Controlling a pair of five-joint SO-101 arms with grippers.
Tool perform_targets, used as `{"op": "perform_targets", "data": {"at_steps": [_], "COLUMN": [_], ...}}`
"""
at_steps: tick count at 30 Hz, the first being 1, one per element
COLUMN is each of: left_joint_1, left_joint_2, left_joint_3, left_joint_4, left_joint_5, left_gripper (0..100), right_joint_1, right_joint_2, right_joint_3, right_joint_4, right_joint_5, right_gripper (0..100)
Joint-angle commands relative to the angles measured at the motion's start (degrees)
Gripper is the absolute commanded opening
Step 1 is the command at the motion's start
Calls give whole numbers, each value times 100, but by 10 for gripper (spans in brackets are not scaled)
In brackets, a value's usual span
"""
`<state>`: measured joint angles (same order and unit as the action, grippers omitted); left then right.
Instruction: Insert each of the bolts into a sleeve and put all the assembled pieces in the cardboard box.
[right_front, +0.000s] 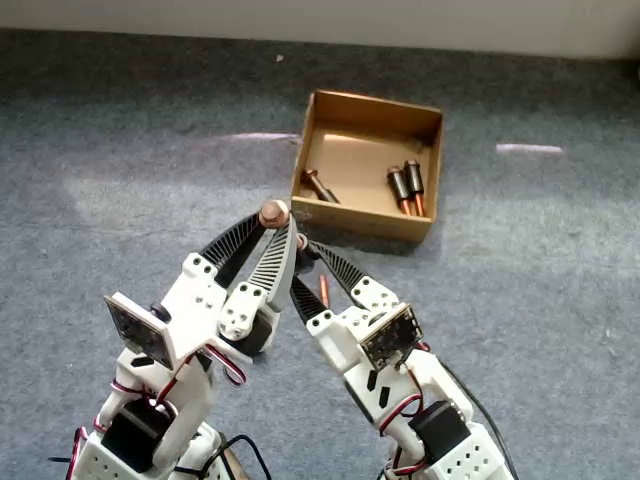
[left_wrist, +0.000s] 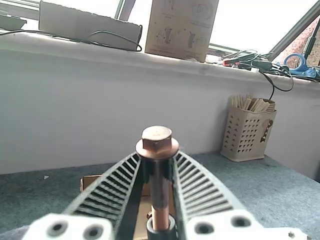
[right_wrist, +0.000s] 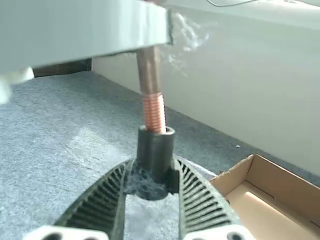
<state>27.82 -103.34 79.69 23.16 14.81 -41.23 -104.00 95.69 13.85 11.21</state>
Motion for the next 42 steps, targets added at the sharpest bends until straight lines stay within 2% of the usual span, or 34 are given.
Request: {"op": "perform_targets", "data": {"at_steps": [1, 7, 10, 14, 20, 26, 31, 34, 42], "left_joint_1": [127, 154, 136, 136, 136, 163, 127, 127, 101], "left_joint_2": [31, 31, 31, 31, 31, 22, 22, -31, -31], "left_joint_3": [-31, -31, -40, -75, -75, -189, -259, -233, 382], "left_joint_4": [149, 325, 475, 668, 712, 1240, 1310, 1310, 1310], "left_joint_5": [-141, -475, -475, -492, -501, -501, -519, -967, -2708], "left_gripper": [7, 19, 75, 91, 109, 168, 164, 155, 5], "right_joint_1": [-48, -40, -40, 22, 567, 1156, 1314, 1314, 1323], "right_joint_2": [-119, -119, -119, -119, -119, -66, -110, -110, -110], "right_joint_3": [822, 822, 822, 822, 822, 822, 822, 822, 822], "right_joint_4": [-321, -875, -910, -892, -884, -848, -180, 233, 1112], "right_joint_5": [167, 914, 923, 897, 888, 888, 888, 888, 888], "right_gripper": [5, 5, 5, 5, 5, 5, 5, 5, 5]}}
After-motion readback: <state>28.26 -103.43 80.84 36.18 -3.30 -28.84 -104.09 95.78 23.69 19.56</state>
